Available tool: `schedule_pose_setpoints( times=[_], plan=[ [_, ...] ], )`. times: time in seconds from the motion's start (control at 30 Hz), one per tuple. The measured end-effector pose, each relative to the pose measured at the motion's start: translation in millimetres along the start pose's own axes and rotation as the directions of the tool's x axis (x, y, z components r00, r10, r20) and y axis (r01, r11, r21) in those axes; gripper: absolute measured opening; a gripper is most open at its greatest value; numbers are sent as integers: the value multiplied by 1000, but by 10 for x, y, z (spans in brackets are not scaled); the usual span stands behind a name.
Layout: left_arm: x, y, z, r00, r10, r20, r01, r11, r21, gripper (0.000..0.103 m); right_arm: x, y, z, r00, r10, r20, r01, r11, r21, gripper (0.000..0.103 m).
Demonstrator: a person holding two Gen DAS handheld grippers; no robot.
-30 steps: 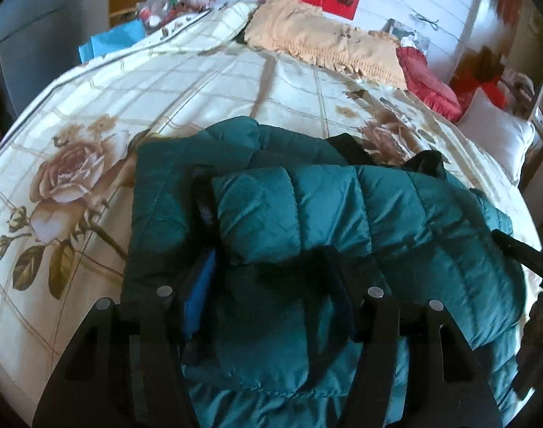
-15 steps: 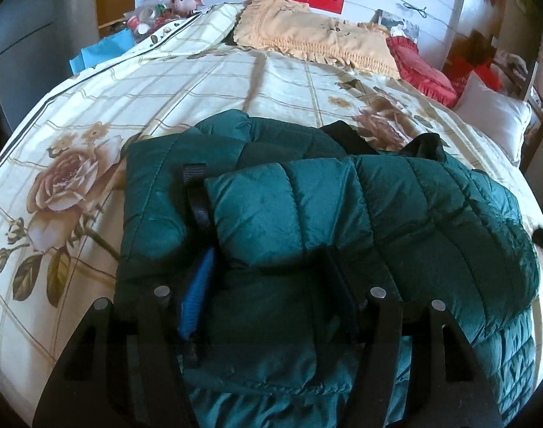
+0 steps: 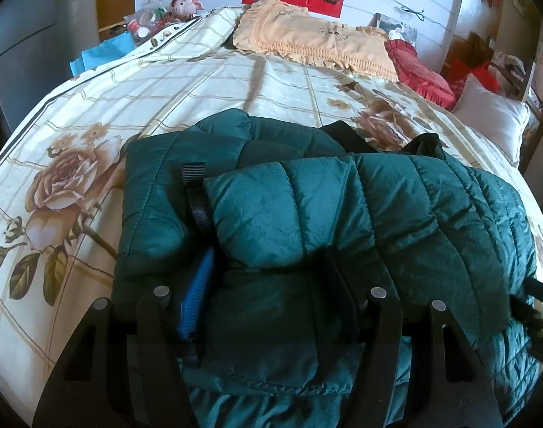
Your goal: Fold large clothes
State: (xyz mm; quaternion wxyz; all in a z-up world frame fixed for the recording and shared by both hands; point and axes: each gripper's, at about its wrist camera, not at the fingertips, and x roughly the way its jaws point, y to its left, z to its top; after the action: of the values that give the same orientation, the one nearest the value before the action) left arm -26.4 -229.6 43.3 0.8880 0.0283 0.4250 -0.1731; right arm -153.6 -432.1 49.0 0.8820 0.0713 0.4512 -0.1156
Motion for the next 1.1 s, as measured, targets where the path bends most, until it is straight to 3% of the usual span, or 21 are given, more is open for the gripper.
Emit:
schedule_pose_setpoints(
  times=[0.13,0.23,0.4,0.6,0.8,0.93,1.1],
  plan=[
    [10,8,1,1000,1,2,-1,1000,0,62,-241,-111,36,997,29,69,-33,998,60,68],
    [12,8,-5,1000,-1,2,1,1000,-2,62,-342,-168,82,993,-17,120,8,997,79,68],
    [11,11,-5,1000,3,5,-3,1000,2,63,-157,-332,141,996,-34,82,23,991,133,68],
    [16,12,-6,1000,5,6,-5,1000,2,64,149,-308,50,997,-60,41,55,994,98,72],
    [20,10,-5,1000,5,7,-5,1000,1,65,-115,-339,58,997,-58,48,52,993,110,71],
    [24,8,-1,1000,12,10,-12,1000,3,65,-305,-204,104,994,-9,105,-1,995,104,71],
    [28,-3,3,1000,14,12,-14,1000,3,65,-164,202,237,995,21,95,-24,999,34,72]
  ],
)
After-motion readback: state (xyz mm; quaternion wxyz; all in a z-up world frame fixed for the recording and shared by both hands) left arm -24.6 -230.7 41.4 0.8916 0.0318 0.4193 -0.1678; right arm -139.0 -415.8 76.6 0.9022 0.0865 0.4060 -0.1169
